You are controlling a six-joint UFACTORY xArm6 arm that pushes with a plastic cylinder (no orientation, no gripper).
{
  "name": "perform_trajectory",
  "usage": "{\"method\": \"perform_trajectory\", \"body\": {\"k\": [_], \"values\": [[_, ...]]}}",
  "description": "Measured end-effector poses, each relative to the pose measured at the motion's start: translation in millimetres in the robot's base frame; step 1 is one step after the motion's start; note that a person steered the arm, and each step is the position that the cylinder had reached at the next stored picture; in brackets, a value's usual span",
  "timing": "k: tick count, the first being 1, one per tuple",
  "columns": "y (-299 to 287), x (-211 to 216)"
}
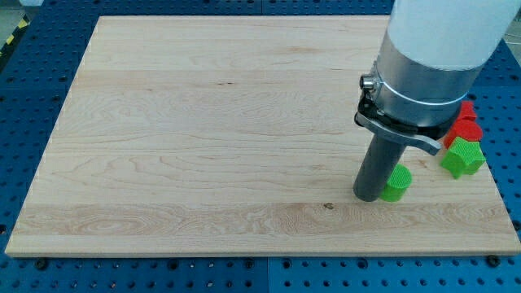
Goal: Place the green circle at the bottom right
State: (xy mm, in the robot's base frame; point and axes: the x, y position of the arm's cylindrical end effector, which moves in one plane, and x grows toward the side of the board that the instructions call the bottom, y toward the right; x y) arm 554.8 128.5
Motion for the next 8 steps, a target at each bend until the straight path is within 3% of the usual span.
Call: {"method": "perform_trajectory", "body": {"k": [2,4,6,7,8], "values": [[3,14],[4,-1],[53,9],[44,10],[31,-17]]}}
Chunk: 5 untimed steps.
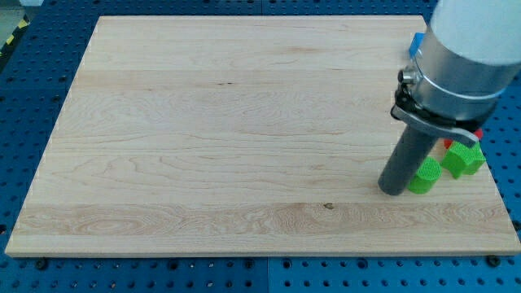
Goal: Place the green circle at the bottom right
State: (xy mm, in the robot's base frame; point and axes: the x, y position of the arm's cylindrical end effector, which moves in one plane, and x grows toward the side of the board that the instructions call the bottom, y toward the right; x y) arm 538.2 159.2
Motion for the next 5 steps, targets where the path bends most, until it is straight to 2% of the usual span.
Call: {"method": "perform_trajectory", "body": {"k": [2,3,5], "values": [[42,1],[40,17],[34,-3]]}}
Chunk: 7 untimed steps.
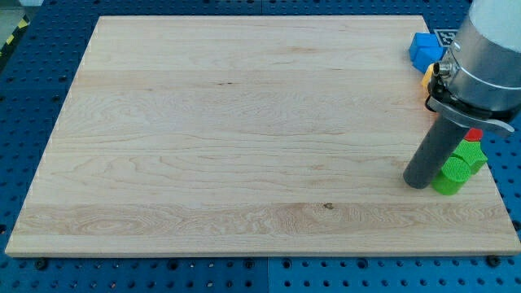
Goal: Place the green circle at the bottom right
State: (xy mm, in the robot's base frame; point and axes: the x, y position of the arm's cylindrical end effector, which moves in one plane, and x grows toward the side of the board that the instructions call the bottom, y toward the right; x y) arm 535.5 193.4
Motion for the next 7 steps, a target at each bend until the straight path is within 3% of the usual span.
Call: {"method": "perform_trajectory", "body": {"k": [3,7], "values": [[40,-6],[37,54]]}}
